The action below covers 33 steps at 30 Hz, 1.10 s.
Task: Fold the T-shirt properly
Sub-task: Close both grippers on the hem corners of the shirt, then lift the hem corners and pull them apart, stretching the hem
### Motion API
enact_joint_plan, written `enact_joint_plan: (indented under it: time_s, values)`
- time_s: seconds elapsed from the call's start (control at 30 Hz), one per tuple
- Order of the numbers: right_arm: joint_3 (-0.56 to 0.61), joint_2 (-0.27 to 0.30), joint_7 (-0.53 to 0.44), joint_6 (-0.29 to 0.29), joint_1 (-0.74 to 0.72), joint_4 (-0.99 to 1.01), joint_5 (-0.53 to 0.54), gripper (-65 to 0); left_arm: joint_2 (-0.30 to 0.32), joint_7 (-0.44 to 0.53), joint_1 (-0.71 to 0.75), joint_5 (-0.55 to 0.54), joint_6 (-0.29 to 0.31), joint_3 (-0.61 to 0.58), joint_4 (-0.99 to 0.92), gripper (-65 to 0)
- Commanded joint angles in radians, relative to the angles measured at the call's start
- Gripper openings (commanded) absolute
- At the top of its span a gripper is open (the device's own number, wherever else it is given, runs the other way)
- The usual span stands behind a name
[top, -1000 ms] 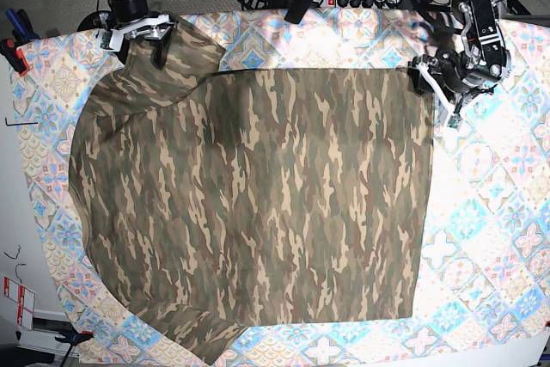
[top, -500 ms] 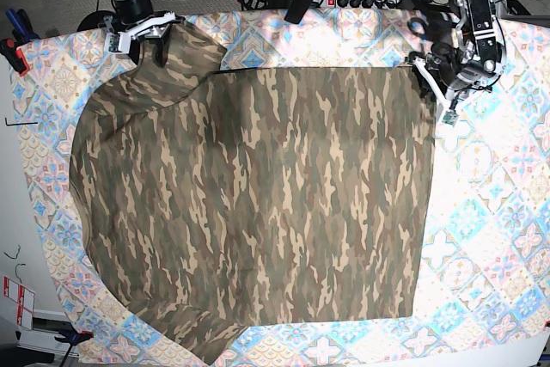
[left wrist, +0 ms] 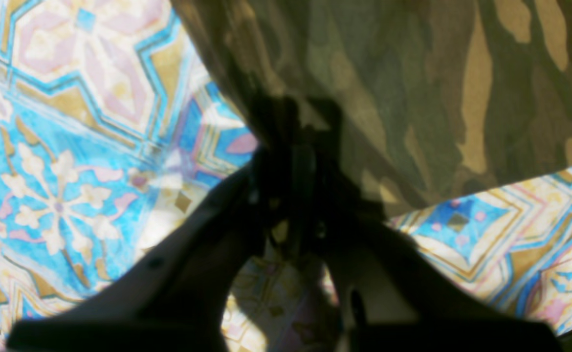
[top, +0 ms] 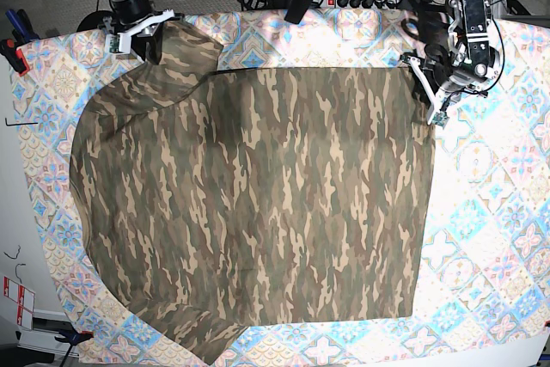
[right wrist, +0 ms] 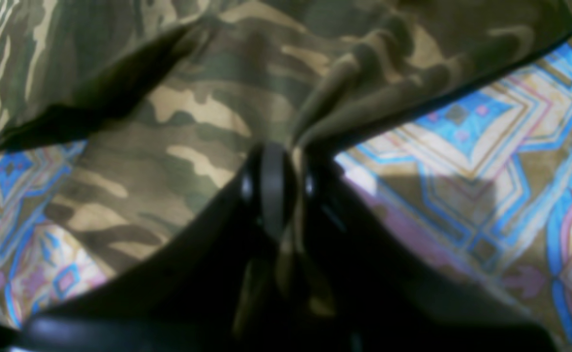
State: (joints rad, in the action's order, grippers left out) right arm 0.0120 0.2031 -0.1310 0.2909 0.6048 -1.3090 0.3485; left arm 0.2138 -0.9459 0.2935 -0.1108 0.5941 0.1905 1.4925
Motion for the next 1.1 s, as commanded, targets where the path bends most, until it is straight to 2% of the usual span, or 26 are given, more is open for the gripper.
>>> enact_joint_plan:
  time_s: [0.0,0.27,0.4,0.53,0.8,1.07]
  values:
    - [-0.001,0.008,0.055,0.004,0.019,-0.008,-0.015,-61.2,-0.066,-0.124,0.048,-0.102,0.104,-0.059,-0.043,-62.2]
    - [-0.001,0.022,0.058,0.004,0.033,-0.132,-0.015,-61.2,-0.061,-0.129,0.079,-0.102,0.104,0.013,0.124,-62.3]
    - [-0.001,0.035,0.058,0.001,0.033,-0.157,-0.015,-61.2,-0.06,-0.189,0.071,-0.102,0.104,0.016,0.133,-62.3]
    - [-0.04,0.035,0.055,0.001,0.033,-0.177,-0.015,-61.2,-0.058,-0.186,0.077,-0.102,0.104,0.02,0.158,-62.3]
    - [-0.139,0.035,0.057,0.001,0.08,-0.26,-0.015,-61.2,-0.058,-0.193,0.079,-0.099,0.104,0.171,0.188,-62.3]
    - [-0.145,0.035,0.054,0.001,0.097,-0.291,-0.016,-61.2,-0.03,-0.193,0.079,-0.099,0.104,0.214,0.213,-62.3]
